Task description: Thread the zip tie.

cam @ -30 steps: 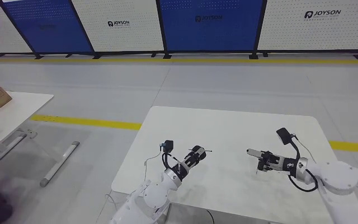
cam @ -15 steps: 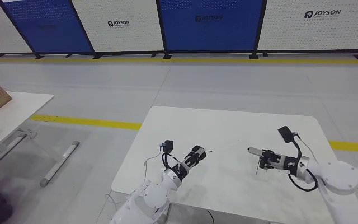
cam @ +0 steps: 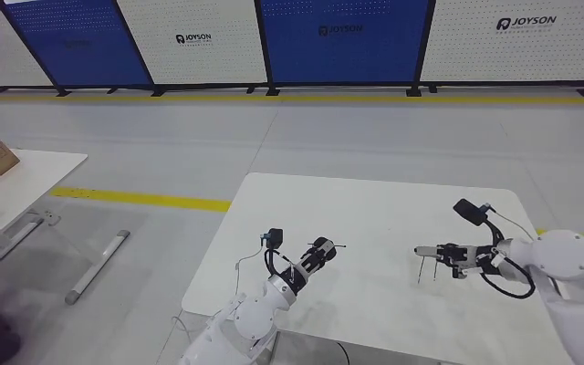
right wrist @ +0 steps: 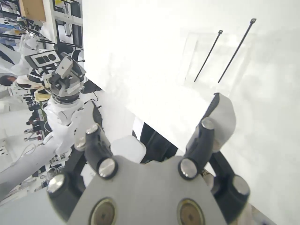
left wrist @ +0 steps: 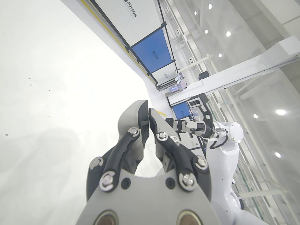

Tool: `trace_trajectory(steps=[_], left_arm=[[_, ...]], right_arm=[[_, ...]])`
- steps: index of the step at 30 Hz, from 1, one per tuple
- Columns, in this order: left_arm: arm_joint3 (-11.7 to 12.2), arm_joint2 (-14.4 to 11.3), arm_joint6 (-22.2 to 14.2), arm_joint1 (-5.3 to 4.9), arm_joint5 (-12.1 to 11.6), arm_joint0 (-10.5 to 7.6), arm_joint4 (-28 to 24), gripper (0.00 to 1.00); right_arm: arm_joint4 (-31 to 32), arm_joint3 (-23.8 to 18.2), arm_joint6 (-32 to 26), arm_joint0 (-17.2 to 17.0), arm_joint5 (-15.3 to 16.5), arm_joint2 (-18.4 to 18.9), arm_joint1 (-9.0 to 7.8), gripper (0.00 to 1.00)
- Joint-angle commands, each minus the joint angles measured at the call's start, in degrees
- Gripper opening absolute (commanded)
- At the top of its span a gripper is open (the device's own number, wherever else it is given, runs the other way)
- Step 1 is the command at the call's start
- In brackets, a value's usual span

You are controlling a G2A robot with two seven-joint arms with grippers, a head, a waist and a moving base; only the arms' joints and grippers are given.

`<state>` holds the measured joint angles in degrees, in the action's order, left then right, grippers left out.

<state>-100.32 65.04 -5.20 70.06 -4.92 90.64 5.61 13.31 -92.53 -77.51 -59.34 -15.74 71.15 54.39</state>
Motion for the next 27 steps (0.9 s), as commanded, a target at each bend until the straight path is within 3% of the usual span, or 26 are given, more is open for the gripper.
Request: trace_trajectory(steps=[1,8,11,17,27], left_arm=[[0.00,0.00,0.00,0.00,0.00,0.00,0.00,0.00],[0.00,0.00,0.00,0.00,0.00,0.00,0.00,0.00],[0.00,0.00,0.00,0.00,0.00,0.00,0.00,0.00],[0.00,0.00,0.00,0.00,0.00,0.00,0.00,0.00],[0.00,0.00,0.00,0.00,0.00,0.00,0.00,0.00]], right_arm=[[-0.01,-0.02,0.02,-0.02,0.01,0.02,0.00,1.00],[0.57,0.18,1.21,-0.83,1.13,-0.70,-0.01,1.00],[6.53,-1.01,-0.04,0.55,-3.74,-2.90,-0.07,1.00],[16.33,-0.89,-2.13,4.43,-3.74,-7.85,1.04,1.00],[16.33,-0.89,-2.13,4.43,-3.74,-7.85,1.04,1.00]])
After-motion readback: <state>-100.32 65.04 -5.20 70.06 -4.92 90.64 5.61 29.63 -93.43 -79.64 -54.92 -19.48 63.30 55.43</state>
